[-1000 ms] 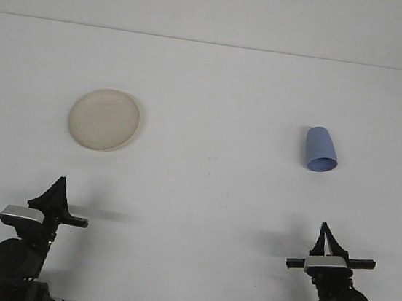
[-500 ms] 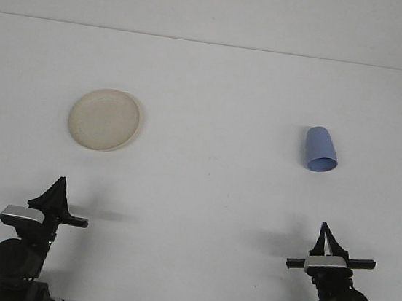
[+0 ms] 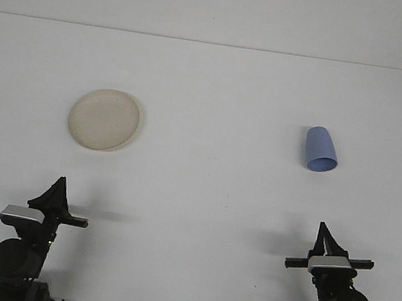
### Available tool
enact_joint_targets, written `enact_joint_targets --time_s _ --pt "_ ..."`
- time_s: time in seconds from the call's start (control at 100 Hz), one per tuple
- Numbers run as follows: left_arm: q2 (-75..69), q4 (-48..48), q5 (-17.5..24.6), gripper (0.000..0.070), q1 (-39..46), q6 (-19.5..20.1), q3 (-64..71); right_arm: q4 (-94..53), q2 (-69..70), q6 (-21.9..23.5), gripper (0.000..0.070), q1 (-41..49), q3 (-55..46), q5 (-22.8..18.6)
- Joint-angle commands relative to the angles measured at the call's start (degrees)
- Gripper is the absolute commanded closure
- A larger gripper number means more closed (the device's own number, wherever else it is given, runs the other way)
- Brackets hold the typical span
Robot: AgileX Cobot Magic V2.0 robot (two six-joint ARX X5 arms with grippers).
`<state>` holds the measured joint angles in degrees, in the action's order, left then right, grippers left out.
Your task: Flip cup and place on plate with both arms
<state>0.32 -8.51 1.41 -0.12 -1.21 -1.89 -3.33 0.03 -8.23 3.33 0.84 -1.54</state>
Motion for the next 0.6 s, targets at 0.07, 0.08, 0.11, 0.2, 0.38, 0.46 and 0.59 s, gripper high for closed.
enact_joint_targets --time_s 0.07,0.08,0.11,0.2,0.38,0.46,0.59 --pt "-0.1 -0.6 -0.2 0.0688 0.1 -0.4 1.1 1.0 0.0 18.6 0.0696 0.0 -0.1 1.6" --pt "-0.1 -0.6 -0.2 0.0688 0.1 -0.4 1.1 1.0 0.0 19.3 0.0696 0.0 -0.1 1.8" --pt "-0.1 -0.6 -0.2 0.0688 0.1 -0.4 1.1 0.9 0.0 20.7 0.0696 0.0 0.2 2.0" --pt "-0.1 -0.6 -0.2 0.0688 0.1 -0.4 1.1 -1.2 0.3 24.5 0.0697 0.0 2.6 2.0" --pt "-0.1 -0.6 -0.2 0.0688 0.1 -0.4 1.1 -3.0 8.4 25.6 0.0697 0.0 11.5 2.3" --pt "-0.1 -0.6 -0.2 0.0688 0.1 -0.4 1.1 -4.6 14.2 23.2 0.0684 0.0 16.7 3.0" --pt "-0.1 -0.6 -0.2 0.0688 0.1 -0.4 1.1 -4.7 23.8 16.9 0.0204 0.0 24.3 3.2"
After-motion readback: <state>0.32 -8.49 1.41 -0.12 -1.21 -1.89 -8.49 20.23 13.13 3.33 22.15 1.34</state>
